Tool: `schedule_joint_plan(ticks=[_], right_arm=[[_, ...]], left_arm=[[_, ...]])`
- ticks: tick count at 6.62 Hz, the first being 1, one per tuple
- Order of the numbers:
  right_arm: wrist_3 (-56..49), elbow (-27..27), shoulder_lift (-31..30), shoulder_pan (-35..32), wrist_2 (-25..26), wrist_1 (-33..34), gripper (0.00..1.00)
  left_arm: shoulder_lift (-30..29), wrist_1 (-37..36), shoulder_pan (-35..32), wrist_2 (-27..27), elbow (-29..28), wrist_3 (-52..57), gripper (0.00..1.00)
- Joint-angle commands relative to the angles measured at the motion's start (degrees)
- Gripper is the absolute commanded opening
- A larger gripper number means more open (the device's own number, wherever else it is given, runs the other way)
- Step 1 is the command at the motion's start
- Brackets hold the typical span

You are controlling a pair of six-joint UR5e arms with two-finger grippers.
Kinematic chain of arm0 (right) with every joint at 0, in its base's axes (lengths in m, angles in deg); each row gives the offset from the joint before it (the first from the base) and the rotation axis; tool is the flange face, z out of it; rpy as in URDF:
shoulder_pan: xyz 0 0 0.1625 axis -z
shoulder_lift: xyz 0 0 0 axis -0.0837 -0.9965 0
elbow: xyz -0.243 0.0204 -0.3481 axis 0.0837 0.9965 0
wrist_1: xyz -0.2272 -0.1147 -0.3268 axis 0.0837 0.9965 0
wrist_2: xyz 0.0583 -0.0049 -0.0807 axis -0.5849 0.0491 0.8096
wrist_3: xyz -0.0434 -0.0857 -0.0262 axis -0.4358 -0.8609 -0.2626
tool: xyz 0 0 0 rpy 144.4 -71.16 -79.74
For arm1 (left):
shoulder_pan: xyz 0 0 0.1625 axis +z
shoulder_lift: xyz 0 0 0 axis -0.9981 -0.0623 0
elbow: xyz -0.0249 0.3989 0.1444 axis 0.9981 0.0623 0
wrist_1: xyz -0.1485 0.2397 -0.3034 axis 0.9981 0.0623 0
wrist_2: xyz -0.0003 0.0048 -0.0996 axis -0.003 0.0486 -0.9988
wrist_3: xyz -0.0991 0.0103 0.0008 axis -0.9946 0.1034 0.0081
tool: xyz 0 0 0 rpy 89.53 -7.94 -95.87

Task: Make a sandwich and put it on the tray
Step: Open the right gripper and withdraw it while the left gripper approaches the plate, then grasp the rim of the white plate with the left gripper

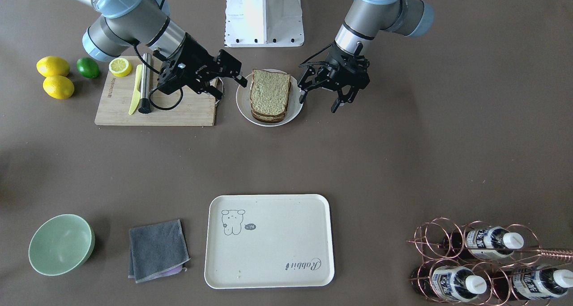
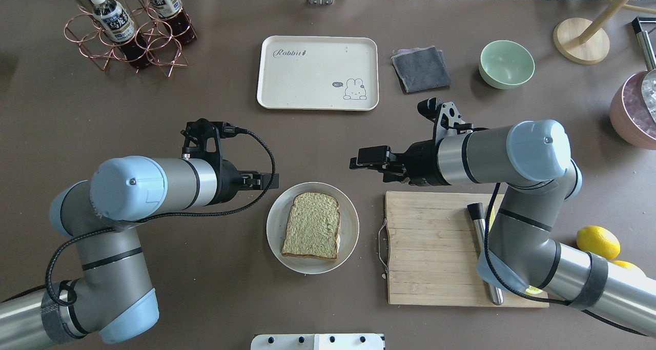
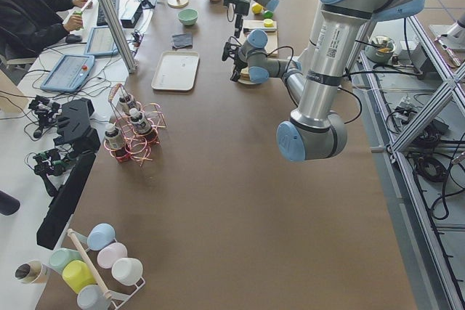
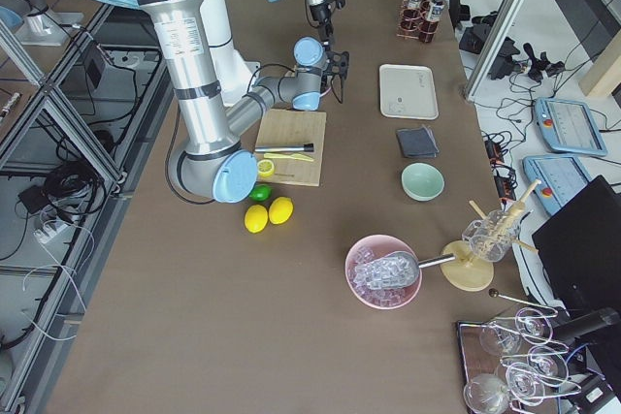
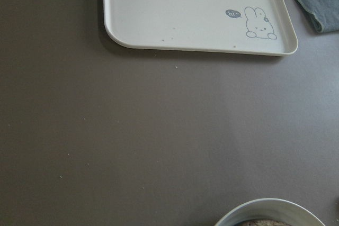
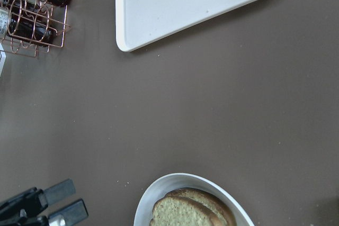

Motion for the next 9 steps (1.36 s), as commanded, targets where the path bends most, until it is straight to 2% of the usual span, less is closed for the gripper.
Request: schedule_joint_plan(ticks=[1,3,4,5,9], right_arm=[[0.04,0.51,-1.11,-2.69,-0.9,0.02,0.99],[0.13,0.51,-1.9,-4.17,-1.15,-0.25,0.99],[0.13,0.51,-2.08,-4.53,-1.16,-0.16,0.99],[0.13,0.43,-2.08,-4.8,-1.42,-0.16,0.99],[-0.13,0.86,-2.17,-5.06,-1.33,0.02,1.0]], left_arm=[[0.17,1.33,2.44,0.57,-0.91,-0.24,0.62],[3.05,2.81,4.28,1.44,-1.52,-0.15,0.58],[4.63,6.92,6.38,4.15,-3.27,-0.15,0.58],[5.0,9.05,7.79,5.48,-3.98,-0.24,0.58],[3.16,8.89,8.42,5.4,-3.98,-2.7,0.58]])
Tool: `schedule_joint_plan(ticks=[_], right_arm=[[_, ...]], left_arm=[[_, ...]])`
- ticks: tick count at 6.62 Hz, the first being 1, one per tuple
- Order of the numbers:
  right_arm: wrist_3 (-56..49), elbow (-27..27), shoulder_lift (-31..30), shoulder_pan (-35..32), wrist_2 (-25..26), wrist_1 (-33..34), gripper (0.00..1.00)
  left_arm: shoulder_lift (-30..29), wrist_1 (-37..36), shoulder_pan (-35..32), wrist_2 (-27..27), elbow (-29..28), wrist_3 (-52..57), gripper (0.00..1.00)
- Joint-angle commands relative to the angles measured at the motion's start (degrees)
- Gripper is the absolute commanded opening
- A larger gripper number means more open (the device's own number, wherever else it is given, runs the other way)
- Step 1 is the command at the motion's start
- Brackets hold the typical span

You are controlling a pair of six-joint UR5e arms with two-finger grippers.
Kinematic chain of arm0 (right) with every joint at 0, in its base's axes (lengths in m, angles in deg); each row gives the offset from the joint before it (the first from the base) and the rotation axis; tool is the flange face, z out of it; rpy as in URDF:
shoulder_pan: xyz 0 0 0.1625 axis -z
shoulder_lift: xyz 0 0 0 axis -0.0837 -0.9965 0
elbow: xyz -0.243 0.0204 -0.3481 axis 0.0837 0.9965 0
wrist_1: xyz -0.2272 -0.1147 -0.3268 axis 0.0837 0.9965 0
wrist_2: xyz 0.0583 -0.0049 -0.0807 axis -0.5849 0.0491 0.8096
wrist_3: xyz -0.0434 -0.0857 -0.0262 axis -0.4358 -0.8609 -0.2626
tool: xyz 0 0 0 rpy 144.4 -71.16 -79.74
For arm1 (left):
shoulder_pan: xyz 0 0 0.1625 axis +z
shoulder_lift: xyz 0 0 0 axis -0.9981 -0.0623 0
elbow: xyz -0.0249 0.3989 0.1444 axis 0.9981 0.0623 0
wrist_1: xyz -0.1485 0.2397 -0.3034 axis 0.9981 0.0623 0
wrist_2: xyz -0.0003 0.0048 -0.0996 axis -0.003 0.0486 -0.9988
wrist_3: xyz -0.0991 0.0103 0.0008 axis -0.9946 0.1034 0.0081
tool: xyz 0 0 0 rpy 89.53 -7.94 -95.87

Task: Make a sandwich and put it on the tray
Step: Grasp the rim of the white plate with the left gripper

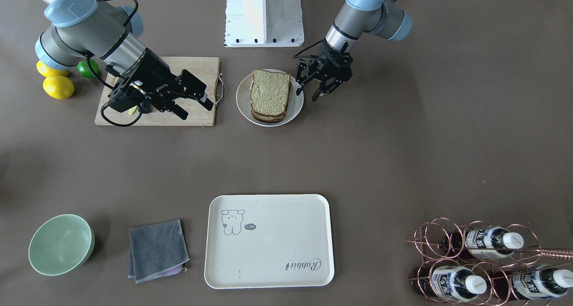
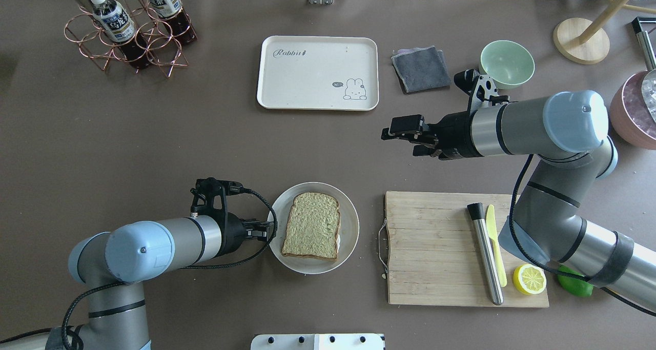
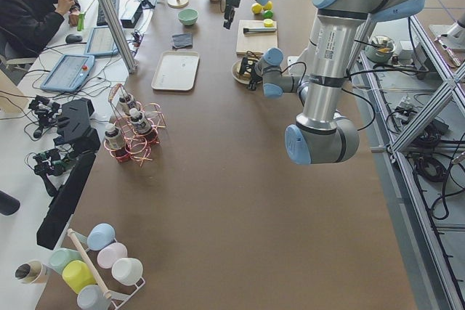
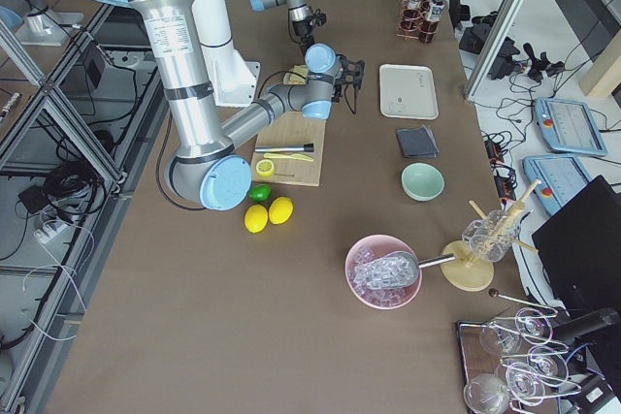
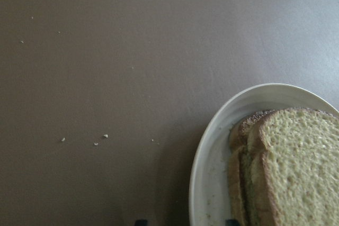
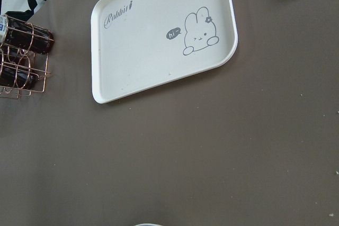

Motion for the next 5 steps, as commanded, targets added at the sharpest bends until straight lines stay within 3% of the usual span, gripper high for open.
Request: schedule_joint_plan(ticks=[1,4,5], right_arm=[[-0.05,0.08,-0.67,-0.02,0.03,-0.16,1.0],[0.12,0.08,-1.2,-0.02,0.2,-0.34,1.0],[0.13,0.08,-1.2,-0.02,0.2,-0.34,1.0]], left_arm=[[-0.56,-0.1,0.11,0.12,-0.43,-0.15,0.56],[-1.0,0.08,0.2,0.21,-1.75,-0.15,0.47],[-1.09,-0.01,0.2,0.21,-1.75,-0.15,0.36]])
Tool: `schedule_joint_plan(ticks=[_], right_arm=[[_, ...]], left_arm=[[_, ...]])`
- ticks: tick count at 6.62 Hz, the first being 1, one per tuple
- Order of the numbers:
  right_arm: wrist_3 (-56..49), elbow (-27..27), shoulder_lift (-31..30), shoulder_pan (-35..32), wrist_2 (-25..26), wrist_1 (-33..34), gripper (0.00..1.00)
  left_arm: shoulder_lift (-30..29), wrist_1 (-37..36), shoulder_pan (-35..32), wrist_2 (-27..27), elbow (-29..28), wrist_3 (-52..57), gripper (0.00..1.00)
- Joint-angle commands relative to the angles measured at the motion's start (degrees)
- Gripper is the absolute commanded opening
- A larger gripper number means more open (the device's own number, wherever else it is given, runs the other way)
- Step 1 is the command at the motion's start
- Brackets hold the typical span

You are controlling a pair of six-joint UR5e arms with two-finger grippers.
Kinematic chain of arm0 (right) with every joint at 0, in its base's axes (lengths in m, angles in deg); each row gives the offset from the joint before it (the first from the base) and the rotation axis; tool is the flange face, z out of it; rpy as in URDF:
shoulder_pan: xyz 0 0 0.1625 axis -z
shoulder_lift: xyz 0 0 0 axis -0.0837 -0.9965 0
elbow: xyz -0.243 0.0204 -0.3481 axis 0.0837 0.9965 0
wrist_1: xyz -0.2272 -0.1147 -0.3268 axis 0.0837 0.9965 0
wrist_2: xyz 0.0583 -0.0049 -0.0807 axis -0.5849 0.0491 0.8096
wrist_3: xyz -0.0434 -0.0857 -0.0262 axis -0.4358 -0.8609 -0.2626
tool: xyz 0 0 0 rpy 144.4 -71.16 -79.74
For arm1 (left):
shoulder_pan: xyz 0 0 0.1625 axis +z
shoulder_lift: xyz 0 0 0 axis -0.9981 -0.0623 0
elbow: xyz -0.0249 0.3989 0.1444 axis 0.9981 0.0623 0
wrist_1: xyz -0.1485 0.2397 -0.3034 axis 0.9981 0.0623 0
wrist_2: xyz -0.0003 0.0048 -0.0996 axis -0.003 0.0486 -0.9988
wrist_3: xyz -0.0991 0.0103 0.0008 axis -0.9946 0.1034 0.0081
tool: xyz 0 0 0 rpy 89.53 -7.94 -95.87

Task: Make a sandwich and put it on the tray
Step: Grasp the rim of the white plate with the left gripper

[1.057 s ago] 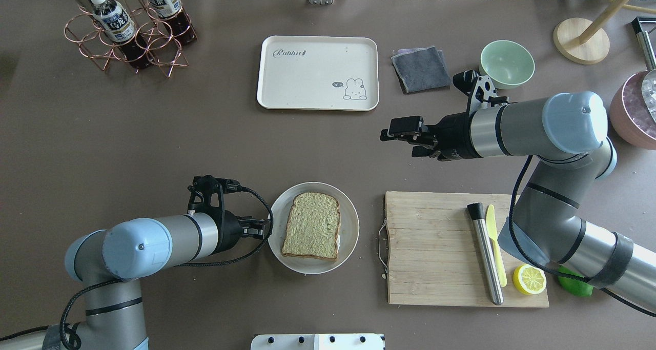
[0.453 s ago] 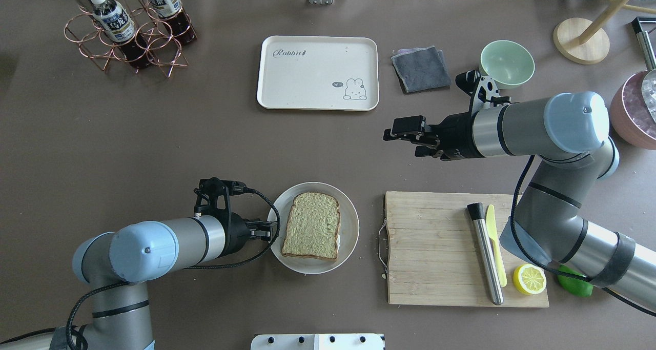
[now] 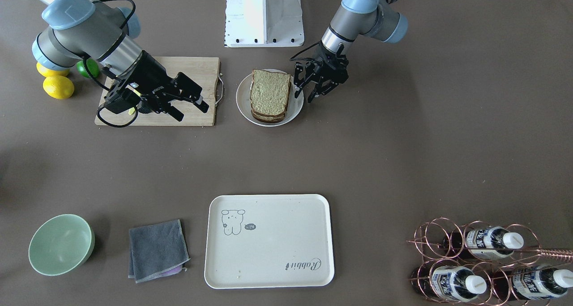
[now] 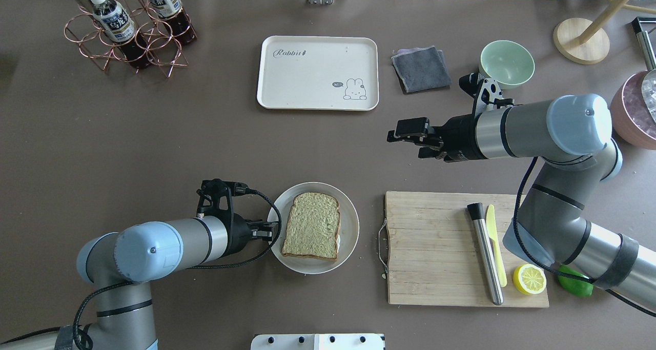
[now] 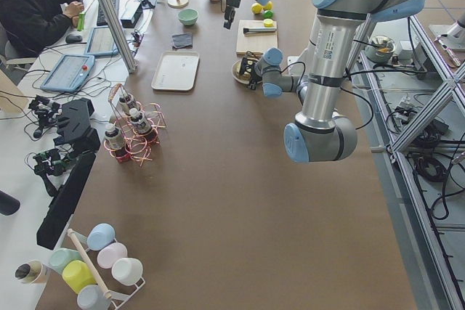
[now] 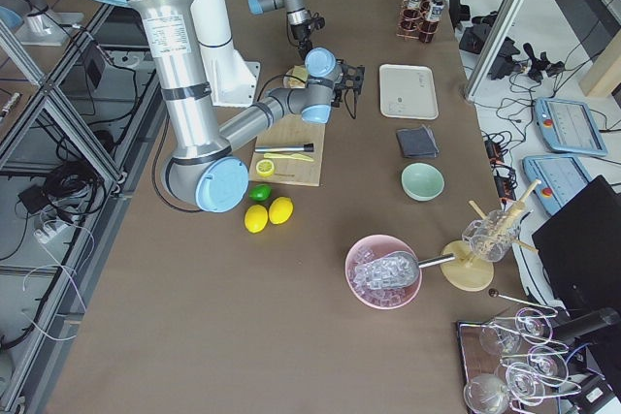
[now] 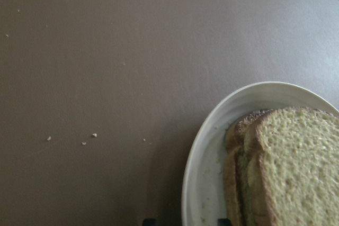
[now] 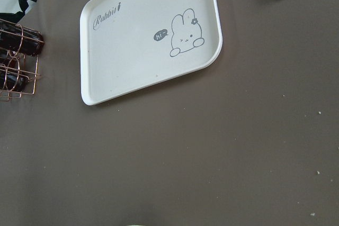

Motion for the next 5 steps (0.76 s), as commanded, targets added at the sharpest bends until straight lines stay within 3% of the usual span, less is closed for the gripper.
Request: schedule_joint_plan(ticks=[1,2,5], right_arm=[[0.05,-0.01,-0.06,0.0,-0.07,-0.02,1.0],[0.05,-0.01,-0.75,0.0,-0.15,-0.28,1.0],[-0.04,-0.09,-0.85,0.0,-0.24,-0.28,1.0]], left_arm=[[-0.1,-0.05,0.01,0.09,-0.08,0.0,0.15],[-0.1,-0.14,0.01,0.09,-0.17,0.0,0.0],[-0.8,-0.67,-0.17,-0.08,0.44,0.0,0.0]])
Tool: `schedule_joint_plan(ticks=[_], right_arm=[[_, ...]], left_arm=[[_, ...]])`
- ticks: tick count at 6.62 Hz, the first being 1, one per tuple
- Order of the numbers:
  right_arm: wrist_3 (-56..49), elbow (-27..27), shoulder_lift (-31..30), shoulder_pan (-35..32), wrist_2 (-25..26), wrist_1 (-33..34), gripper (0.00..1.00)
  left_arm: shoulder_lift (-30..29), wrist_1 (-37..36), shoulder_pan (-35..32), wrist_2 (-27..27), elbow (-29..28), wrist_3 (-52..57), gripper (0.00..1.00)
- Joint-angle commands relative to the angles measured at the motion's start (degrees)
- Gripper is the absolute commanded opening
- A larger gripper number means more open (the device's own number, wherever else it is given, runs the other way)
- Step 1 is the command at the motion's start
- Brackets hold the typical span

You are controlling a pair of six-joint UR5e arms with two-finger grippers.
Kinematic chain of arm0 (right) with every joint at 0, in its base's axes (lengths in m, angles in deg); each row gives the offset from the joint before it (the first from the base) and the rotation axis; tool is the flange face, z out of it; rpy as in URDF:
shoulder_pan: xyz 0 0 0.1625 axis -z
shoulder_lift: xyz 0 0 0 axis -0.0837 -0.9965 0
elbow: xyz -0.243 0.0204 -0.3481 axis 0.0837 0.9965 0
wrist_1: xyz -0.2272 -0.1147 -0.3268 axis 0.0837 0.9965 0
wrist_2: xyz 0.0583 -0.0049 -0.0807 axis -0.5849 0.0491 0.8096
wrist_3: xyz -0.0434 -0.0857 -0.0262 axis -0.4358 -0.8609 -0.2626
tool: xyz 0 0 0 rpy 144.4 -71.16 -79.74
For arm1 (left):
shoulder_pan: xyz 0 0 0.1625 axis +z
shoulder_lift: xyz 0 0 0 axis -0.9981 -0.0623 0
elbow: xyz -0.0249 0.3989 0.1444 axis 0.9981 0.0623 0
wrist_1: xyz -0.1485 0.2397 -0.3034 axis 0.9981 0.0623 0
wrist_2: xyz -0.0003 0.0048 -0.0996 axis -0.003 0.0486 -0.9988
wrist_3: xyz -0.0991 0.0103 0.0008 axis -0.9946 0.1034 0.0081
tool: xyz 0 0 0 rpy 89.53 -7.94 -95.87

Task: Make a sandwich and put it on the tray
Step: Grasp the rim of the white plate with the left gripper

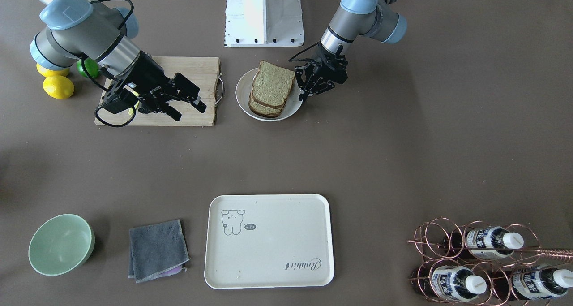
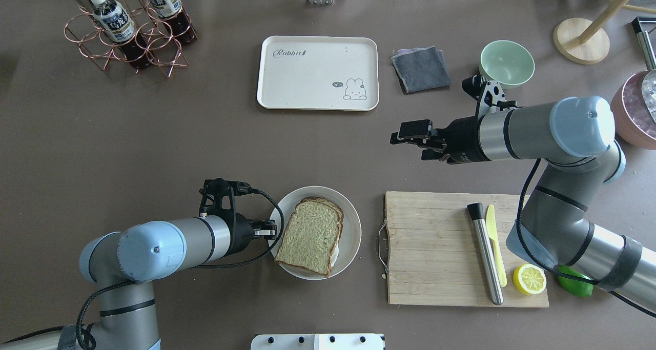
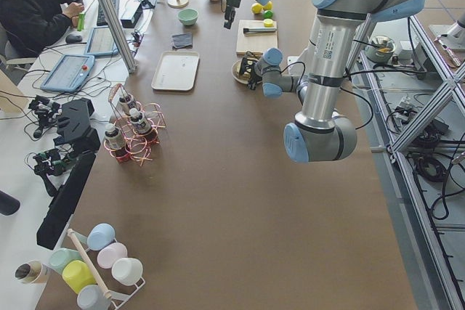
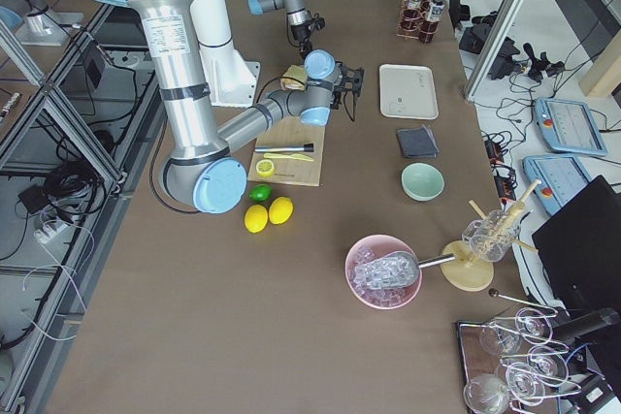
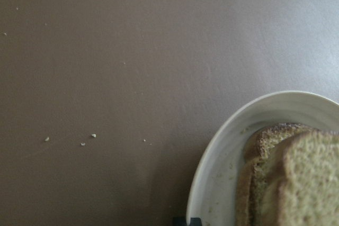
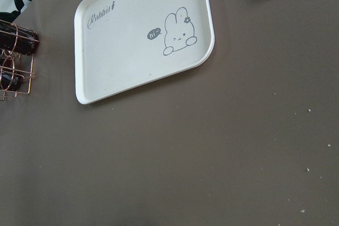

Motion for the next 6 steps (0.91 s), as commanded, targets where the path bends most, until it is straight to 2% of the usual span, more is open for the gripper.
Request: schedule_joint_plan(ticks=[1,2,3,4,6], right_arm=[[-0.03,-0.05,0.0,0.0,-0.01,-0.01,1.0],[-0.11,-0.05,-0.09,0.0,-0.01,0.08,1.0],[-0.12,0.04,0.0,0.0,-0.01,0.08,1.0],[-0.12,0.04,0.0,0.09,-0.01,0.08,1.0],[-0.12,-0.22,-0.09,-0.09,-0.19,0.08,1.0]], left_arm=[[-0.18,-2.2,-0.48,-0.3,1.69,0.0,0.0],[-0.18,-5.26,-0.83,-0.57,4.14,0.0,0.0],[-0.45,-11.47,-2.49,-3.09,7.65,0.0,0.0],[-3.15,-16.84,-3.12,-3.9,8.55,-0.09,0.0],[-3.44,-16.81,-5.92,-4.0,8.39,-4.71,0.0]])
